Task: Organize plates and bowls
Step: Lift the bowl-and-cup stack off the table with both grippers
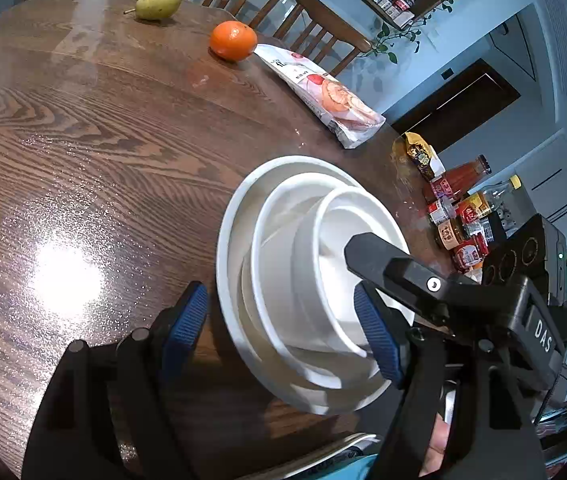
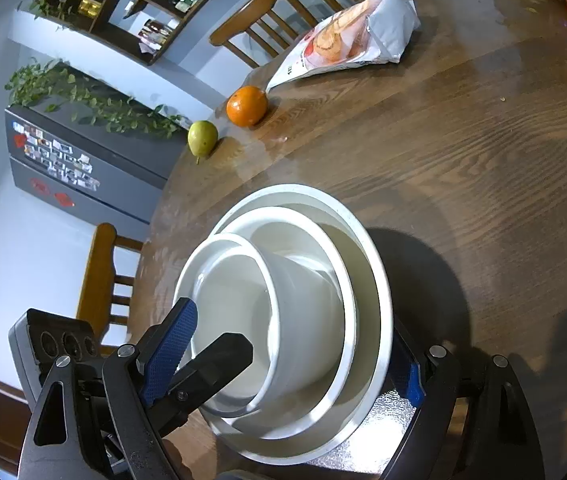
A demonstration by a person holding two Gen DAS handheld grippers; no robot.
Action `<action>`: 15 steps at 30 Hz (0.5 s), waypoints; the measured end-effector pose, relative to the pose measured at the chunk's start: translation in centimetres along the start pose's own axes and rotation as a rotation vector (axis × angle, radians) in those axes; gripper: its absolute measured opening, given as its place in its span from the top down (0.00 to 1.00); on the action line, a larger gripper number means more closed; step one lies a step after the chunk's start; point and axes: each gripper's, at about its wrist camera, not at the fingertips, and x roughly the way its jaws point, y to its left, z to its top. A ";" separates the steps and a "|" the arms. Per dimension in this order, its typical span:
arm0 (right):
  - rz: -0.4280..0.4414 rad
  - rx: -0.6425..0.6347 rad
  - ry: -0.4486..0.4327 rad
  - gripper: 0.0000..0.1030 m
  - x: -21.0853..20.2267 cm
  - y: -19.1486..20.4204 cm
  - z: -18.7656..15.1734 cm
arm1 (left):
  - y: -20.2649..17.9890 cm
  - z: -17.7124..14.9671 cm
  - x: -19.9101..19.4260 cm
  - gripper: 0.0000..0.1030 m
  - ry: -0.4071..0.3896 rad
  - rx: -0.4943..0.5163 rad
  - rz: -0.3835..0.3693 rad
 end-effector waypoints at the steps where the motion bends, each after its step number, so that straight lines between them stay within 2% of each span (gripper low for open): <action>1: 0.000 0.003 0.002 0.15 0.0 0.0 0.0 | 0.1 0.0 0.0 0.26 0.002 -0.005 -0.001; 11: -0.012 0.004 0.006 0.15 -0.2 0.1 -0.1 | 0.5 0.3 -0.2 0.27 0.011 -0.036 -0.009; 15: -0.035 -0.003 -0.020 0.15 -0.7 0.4 -0.2 | 0.7 0.4 -0.3 0.27 0.014 -0.046 -0.020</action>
